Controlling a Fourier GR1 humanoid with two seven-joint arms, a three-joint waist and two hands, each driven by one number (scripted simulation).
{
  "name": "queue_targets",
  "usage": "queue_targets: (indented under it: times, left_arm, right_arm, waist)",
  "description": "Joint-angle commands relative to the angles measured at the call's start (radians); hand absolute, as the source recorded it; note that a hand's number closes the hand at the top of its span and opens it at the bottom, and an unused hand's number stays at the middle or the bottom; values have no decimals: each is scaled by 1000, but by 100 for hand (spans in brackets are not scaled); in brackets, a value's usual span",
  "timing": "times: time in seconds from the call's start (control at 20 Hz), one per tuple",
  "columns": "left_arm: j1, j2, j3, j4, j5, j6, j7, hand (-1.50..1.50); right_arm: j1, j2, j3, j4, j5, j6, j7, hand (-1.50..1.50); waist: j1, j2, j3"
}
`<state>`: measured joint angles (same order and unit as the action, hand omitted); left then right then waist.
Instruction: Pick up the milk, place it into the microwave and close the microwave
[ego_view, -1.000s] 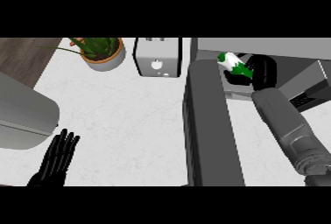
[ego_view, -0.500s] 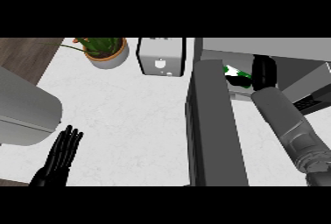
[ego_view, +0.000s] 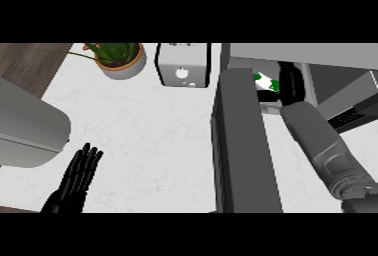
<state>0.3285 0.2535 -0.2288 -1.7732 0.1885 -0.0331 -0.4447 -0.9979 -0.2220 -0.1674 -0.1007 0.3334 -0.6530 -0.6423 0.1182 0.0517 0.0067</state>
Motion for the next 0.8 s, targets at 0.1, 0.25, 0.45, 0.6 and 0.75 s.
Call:
queue_targets:
  times: [0.1, 0.25, 0.45, 0.6, 0.75]
  left_arm:
    - [-13, -34, -37, 3, -27, 18, 3, -150]
    - [3, -23, -37, -15, -29, 10, -1, -150]
    - [2, -46, -54, 15, -58, 23, -32, -150]
    - [-42, -61, -68, 8, -73, 35, -3, -150]
    - [-52, -29, -27, -6, -24, 3, 49, -150]
  right_arm:
    - [50, 16, -55, -25, -57, 104, -108, -150]
    - [84, 31, -90, -24, -91, 123, -140, -150]
    - [113, 3, -132, -27, -133, 210, -178, -150]
    - [163, -3, -151, -26, -154, 282, -236, -150]
    - [202, -15, -155, -22, -156, 302, -270, -150]
  waist:
    - [-29, -11, -1]
    - [-31, -14, -1]
    - [-47, -21, -2]
    - [-60, -24, -2]
    - [-64, -27, -2]
